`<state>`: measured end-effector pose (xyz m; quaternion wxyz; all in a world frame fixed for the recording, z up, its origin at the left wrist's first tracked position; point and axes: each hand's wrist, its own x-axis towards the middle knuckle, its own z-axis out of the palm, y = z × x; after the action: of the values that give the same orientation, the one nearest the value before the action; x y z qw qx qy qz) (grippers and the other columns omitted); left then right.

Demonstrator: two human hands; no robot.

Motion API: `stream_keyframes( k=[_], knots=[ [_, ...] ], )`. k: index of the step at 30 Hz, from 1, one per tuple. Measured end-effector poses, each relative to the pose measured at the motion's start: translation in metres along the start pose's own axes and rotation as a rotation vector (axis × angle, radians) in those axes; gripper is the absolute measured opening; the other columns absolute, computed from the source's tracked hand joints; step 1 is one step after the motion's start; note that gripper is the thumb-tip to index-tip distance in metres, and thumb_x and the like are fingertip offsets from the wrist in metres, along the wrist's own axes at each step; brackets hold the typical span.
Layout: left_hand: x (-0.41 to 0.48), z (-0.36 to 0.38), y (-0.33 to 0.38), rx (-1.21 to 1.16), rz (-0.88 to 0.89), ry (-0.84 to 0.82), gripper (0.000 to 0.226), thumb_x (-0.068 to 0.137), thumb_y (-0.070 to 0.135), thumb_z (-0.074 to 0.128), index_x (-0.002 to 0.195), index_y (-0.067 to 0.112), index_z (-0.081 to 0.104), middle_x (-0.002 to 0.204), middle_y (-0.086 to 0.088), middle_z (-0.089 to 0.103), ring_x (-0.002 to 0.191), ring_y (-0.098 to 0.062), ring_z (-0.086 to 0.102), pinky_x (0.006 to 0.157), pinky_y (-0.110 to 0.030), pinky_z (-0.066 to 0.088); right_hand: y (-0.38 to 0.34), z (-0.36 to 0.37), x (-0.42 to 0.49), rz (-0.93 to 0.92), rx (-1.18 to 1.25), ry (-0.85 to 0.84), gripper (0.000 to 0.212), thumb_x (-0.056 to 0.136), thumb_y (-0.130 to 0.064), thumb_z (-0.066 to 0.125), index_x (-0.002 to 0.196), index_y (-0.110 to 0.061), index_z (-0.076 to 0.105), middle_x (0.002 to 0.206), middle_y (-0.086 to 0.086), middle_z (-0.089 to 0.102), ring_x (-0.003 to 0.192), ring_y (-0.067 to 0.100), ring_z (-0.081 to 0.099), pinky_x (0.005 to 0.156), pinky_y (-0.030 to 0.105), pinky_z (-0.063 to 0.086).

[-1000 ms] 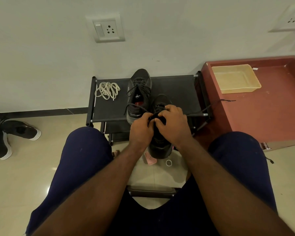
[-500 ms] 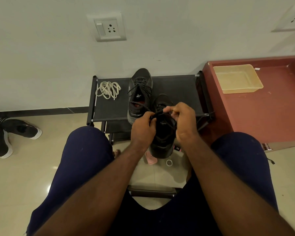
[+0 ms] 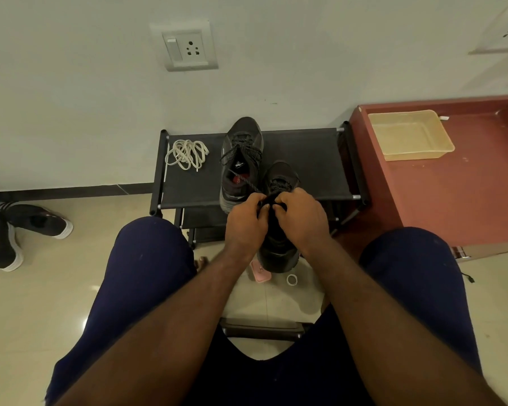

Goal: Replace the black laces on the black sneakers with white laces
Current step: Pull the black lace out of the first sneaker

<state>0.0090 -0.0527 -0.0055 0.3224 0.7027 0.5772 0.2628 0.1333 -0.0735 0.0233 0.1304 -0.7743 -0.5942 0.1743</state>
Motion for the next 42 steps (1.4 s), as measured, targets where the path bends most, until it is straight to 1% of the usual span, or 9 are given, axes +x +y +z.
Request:
stream_keyframes(
  k=[8,12,15,18,21,27,31,37,42],
  knots=[
    [0.001,0.001,-0.001,-0.007,0.027,0.014,0.017,0.097,0.020,0.058,0.112,0.015,0.064,0.092,-0.001,0.071,0.082,-0.015,0.065,0.070,-0.025,0.046,0.010,0.001,0.007,-0.064,0.269,0.094,0.007,0.088,-0.018,0.068,0.084,-0.017,0.073,0.118,-0.002,0.060,0.117,0.013,0.050,0.100,0.042,0.041],
    [0.002,0.002,-0.002,0.007,0.035,0.033,0.017,0.097,0.021,0.058,0.111,0.015,0.065,0.091,-0.001,0.071,0.083,-0.016,0.065,0.072,-0.029,0.050,0.008,-0.017,0.000,0.094,1.002,0.024,0.022,0.088,0.003,0.057,0.068,-0.008,0.062,0.101,0.007,0.074,0.098,-0.002,0.063,0.092,0.026,0.050],
    [0.002,0.002,-0.002,0.006,0.026,0.033,0.017,0.097,0.021,0.058,0.111,0.015,0.065,0.092,-0.001,0.071,0.083,-0.015,0.064,0.070,-0.026,0.048,0.005,-0.025,0.001,0.146,1.366,0.064,0.024,0.085,0.006,0.043,0.065,-0.006,0.049,0.071,0.017,0.067,0.077,0.024,0.066,0.077,0.027,0.055],
    [0.001,0.002,-0.001,0.013,0.016,0.023,0.017,0.097,0.022,0.058,0.112,0.015,0.064,0.092,-0.001,0.071,0.083,-0.013,0.063,0.070,-0.024,0.047,0.000,-0.027,0.003,0.245,1.332,0.113,0.018,0.084,-0.006,0.043,0.066,-0.010,0.043,0.057,0.008,0.050,0.055,0.019,0.047,0.054,0.026,0.044],
    [0.001,0.001,-0.003,0.010,-0.006,0.029,0.017,0.097,0.023,0.057,0.111,0.016,0.064,0.092,-0.001,0.071,0.083,-0.015,0.064,0.072,-0.030,0.051,-0.004,-0.020,0.002,0.313,1.081,0.095,0.022,0.094,-0.012,0.047,0.072,-0.015,0.042,0.060,0.000,0.042,0.052,0.011,0.037,0.050,0.027,0.034],
    [0.004,0.001,-0.003,0.017,-0.001,0.004,0.023,0.098,0.023,0.055,0.117,0.015,0.064,0.099,-0.003,0.072,0.091,-0.018,0.066,0.080,-0.036,0.054,-0.006,-0.043,0.000,0.316,1.182,-0.112,0.025,0.103,-0.024,0.051,0.080,-0.016,0.048,0.049,-0.006,0.033,0.038,0.007,0.027,0.037,0.019,0.024],
    [0.003,0.002,-0.003,0.043,0.035,-0.044,0.025,0.098,0.019,0.052,0.119,0.013,0.065,0.103,-0.005,0.071,0.095,-0.020,0.064,0.083,-0.033,0.051,0.009,-0.063,0.003,0.504,1.416,-0.013,0.034,0.101,-0.034,0.055,0.071,-0.018,0.049,0.044,-0.007,0.028,0.035,0.007,0.022,0.039,0.021,0.019],
    [0.001,0.005,0.000,0.099,0.078,-0.079,0.027,0.098,0.019,0.051,0.121,0.012,0.064,0.104,-0.006,0.069,0.095,-0.021,0.063,0.083,-0.036,0.051,0.012,-0.087,0.007,0.743,1.856,0.404,0.026,0.098,-0.027,0.054,0.074,-0.019,0.049,0.052,-0.007,0.034,0.041,0.009,0.028,0.045,0.026,0.025],
    [-0.002,0.008,-0.002,0.098,0.068,-0.084,0.027,0.098,0.021,0.051,0.120,0.015,0.064,0.104,-0.004,0.070,0.096,-0.021,0.064,0.079,-0.029,0.048,-0.021,-0.081,0.023,0.286,1.661,0.295,0.012,0.096,-0.012,0.051,0.092,-0.018,0.061,0.092,0.000,0.065,0.091,0.012,0.064,0.084,0.030,0.048]
  ],
)
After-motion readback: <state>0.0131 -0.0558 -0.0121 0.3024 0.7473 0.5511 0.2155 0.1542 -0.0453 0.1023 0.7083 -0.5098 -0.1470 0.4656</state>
